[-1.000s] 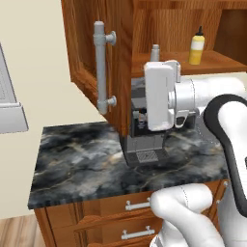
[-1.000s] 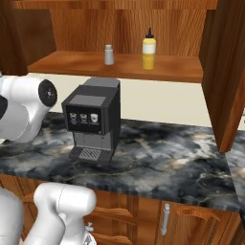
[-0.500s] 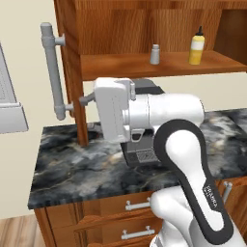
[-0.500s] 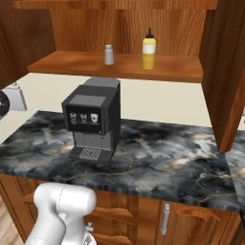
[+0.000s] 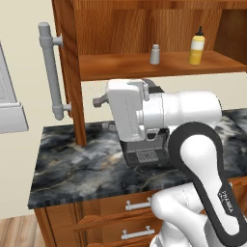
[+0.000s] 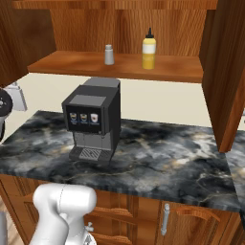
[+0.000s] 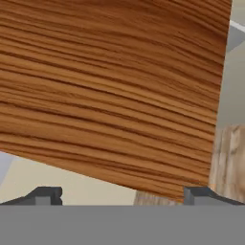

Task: Move the shaker and mustard from the cabinet to the dining counter.

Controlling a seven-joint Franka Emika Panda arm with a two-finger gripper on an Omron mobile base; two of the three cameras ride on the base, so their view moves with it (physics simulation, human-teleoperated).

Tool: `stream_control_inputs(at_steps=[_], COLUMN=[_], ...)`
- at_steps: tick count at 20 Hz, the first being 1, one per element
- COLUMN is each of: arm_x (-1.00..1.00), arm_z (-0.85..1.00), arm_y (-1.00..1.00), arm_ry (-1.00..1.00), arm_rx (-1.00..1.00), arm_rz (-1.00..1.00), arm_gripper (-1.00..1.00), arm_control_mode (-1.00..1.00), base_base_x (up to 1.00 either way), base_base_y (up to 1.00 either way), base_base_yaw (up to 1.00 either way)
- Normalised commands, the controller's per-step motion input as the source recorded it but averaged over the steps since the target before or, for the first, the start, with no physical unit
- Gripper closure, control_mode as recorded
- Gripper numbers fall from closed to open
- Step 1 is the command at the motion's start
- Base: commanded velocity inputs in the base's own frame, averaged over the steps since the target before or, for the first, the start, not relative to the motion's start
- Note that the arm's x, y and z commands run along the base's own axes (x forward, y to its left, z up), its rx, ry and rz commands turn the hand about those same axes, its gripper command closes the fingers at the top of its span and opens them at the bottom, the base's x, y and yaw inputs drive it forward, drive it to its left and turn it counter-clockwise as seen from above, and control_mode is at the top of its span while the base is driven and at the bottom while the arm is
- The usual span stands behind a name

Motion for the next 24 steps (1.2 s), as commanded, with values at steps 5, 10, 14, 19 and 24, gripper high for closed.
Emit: stream_control_inputs(at_steps=[5,10,14,19,24], arm_x=[-0.55,-0.35,0.1,0.3,0.11], arm_z=[0.02,0.0,-0.16,-0.3,-0.19], arm_y=[-1.0,-1.0,-1.0,-1.0,-0.99], arm_ry=[-0.22,-0.27,-0.05,-0.01,-0.04], arm_rx=[-0.11,-0.12,-0.26,-0.26,-0.19], arm_rz=[0.0,0.0,-0.12,-0.08,0.0], arm_gripper=[-1.0,-1.0,-1.0,-1.0,-1.0], arm_control_mode=[-1.0,-1.0,-1.0,-1.0,-1.0], base_base_x=[0.0,0.0,0.0,0.0,0.0], base_base_y=[0.0,0.0,0.0,0.0,0.0], base_base_yaw=[0.0,0.0,0.0,0.0,0.0])
